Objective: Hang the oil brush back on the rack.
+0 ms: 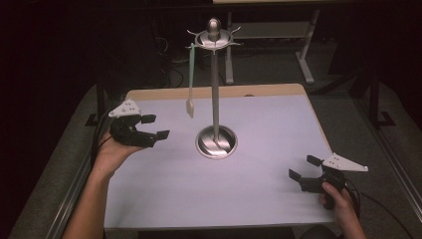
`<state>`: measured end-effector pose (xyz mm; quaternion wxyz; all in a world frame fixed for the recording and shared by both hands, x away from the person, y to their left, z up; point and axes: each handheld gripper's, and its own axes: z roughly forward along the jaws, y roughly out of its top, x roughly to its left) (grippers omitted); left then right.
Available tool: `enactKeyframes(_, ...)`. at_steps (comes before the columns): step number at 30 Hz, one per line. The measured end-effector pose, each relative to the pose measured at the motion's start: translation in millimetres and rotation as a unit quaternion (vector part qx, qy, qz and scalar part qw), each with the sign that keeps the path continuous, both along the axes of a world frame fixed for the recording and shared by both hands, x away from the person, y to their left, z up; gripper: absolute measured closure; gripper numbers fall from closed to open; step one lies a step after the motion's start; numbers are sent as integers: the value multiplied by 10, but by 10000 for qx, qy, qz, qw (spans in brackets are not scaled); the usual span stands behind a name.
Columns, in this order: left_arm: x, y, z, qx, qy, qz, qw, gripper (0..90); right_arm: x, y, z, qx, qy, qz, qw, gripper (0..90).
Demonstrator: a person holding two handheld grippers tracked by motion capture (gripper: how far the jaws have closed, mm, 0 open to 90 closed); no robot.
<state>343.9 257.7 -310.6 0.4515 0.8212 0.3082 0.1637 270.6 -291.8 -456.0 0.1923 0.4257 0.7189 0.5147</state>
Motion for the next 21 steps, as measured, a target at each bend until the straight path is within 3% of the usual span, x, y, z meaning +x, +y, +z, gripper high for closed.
enactKeyframes(2, -38, 42, -93, -108, 53, 85, 9999, 221, 0, 0, 0, -8, -1, -3, 10000, 58)
enactKeyframes(5, -113, 90, -222, -26, 51, 116, 9999, 217, -1, 1, 1, -10, -3, -10, 10000, 58)
enactKeyframes(15, -328, 244, -594, -209, 168, 382, 9989, 172, -8, 7, 3, -29, 7, -33, 10000, 58)
enactKeyframes(21, -445, 284, -805, -139, 325, 517, 9980, 133, -13, 9, 3, -36, -26, -51, 10000, 58)
